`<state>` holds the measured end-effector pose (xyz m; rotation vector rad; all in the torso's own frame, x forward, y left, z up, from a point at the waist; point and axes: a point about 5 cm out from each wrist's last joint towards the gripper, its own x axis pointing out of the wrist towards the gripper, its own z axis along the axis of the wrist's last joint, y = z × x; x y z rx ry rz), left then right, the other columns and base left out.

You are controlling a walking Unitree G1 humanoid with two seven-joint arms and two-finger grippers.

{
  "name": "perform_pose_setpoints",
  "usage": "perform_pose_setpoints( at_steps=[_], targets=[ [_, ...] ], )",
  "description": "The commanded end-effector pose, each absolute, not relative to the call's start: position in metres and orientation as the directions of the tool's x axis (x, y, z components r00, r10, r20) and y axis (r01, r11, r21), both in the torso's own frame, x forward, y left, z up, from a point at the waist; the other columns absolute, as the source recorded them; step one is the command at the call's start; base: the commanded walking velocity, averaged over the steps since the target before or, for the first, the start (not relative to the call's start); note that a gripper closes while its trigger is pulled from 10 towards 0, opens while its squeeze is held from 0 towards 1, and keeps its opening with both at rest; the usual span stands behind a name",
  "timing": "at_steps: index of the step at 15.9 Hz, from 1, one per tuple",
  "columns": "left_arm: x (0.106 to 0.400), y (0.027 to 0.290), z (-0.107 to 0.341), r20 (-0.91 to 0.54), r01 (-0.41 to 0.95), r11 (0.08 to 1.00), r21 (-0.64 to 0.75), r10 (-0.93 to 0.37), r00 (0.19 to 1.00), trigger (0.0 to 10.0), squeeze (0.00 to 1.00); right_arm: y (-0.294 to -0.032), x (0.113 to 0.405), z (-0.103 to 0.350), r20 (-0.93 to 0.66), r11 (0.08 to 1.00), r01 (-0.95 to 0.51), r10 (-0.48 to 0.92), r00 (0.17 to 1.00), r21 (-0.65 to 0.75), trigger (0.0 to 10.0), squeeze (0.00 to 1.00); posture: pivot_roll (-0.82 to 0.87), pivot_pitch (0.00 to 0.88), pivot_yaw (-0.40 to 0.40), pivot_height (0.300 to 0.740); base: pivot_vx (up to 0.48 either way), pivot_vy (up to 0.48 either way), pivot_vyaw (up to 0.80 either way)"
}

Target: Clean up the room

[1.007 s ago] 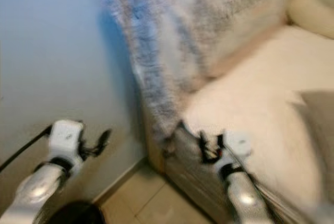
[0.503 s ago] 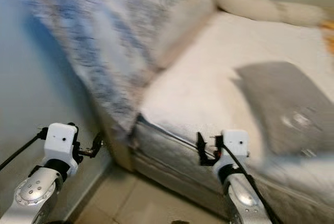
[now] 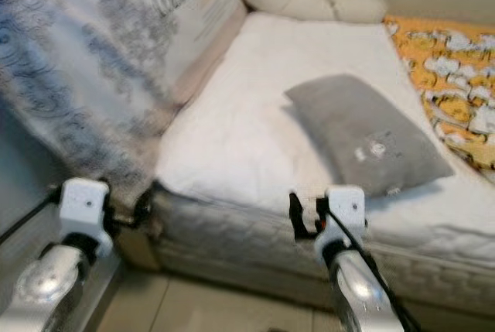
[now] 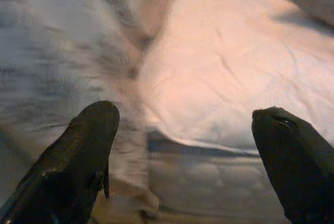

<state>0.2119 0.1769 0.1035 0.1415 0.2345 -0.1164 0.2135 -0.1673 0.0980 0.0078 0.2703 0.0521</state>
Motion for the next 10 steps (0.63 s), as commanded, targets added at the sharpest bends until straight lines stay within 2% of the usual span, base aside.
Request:
perform_pose_setpoints(
  at_steps=[1, 4, 6, 10],
  targets=[
    [0.2140, 0.1721, 0.1074, -0.221, 0.151, 0.981, 0.123, -0.121, 0.968, 10.0, 0.00, -0.1709, 0.2111, 0.0974, -0.274, 0.999, -0.032, 0.032, 0.961, 0.005, 10.0, 0.00, -0.01, 0.000, 0.011, 0.740, 0.274, 0.000, -0.44],
    [0.2141, 0.1712, 0.1071, -0.221, 0.156, 0.980, 0.123, -0.126, 0.967, 10.0, 0.00, -0.1703, 0.2111, 0.0969, -0.276, 0.999, -0.034, 0.034, 0.961, 0.003, 10.0, 0.00, -0.01, 0.000, 0.013, 0.740, 0.273, 0.000, -0.31],
    [0.2152, 0.1704, 0.1074, -0.219, 0.164, 0.979, 0.124, -0.134, 0.966, 10.0, 0.00, -0.1705, 0.2114, 0.0969, -0.275, 1.000, -0.030, 0.030, 0.961, 0.003, 10.0, 0.00, -0.01, 0.000, 0.016, 0.740, 0.272, 0.000, 0.00],
    [0.2170, 0.1696, 0.1081, -0.216, 0.175, 0.976, 0.128, -0.145, 0.966, 10.0, 0.00, -0.1699, 0.2116, 0.0962, -0.273, 1.000, -0.027, 0.027, 0.962, 0.003, 10.0, 0.00, -0.01, 0.000, 0.019, 0.740, 0.275, 0.000, -0.44]
  ],
)
